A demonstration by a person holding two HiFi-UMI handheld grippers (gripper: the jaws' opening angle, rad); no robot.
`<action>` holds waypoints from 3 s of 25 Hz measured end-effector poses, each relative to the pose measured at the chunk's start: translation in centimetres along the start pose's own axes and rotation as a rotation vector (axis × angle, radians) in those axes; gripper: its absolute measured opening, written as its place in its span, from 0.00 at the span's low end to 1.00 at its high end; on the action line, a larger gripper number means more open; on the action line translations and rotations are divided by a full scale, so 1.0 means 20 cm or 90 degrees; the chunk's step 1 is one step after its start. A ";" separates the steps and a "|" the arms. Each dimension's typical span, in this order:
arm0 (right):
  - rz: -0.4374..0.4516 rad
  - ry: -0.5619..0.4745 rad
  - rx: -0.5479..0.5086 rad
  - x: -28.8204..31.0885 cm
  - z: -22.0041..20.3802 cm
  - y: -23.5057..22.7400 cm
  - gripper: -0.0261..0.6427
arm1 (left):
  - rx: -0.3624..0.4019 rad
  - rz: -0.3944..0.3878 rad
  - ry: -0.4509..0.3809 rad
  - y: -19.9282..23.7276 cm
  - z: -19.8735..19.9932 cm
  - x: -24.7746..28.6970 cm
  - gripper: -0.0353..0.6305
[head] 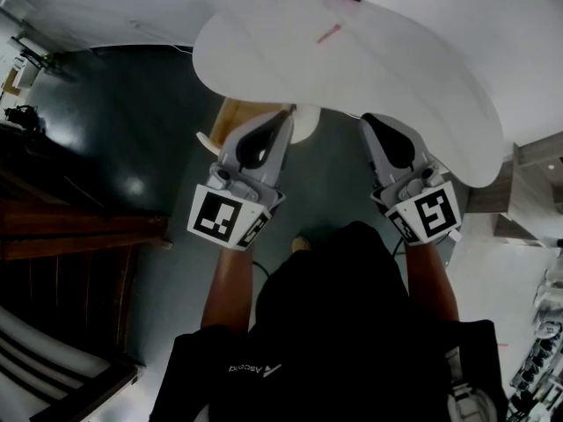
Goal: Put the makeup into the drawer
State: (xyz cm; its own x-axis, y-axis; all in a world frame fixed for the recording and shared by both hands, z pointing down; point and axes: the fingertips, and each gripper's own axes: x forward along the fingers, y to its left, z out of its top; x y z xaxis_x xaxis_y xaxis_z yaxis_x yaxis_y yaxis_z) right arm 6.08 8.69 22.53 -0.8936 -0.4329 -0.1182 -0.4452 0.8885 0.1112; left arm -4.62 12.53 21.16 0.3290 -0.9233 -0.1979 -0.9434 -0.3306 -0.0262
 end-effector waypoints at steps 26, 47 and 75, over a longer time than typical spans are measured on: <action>-0.039 0.012 -0.007 0.52 -0.31 -1.16 0.04 | 0.014 -0.012 0.084 0.51 -0.48 1.22 0.07; -0.065 0.067 0.059 0.79 -0.60 -1.60 0.04 | 0.002 -0.049 0.361 0.79 -1.24 1.89 0.17; -0.108 0.110 0.127 0.71 -0.89 -1.78 0.04 | -0.023 -0.055 0.664 0.94 -2.05 2.05 0.23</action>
State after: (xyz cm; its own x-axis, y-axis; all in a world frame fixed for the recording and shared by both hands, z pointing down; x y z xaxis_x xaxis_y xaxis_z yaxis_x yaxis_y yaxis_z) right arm 8.14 -31.76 34.38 -0.8117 -0.5817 0.0530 -0.5840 0.8064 -0.0933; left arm -7.17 -39.49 52.70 0.2835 -0.6013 0.7470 -0.9192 -0.3925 0.0328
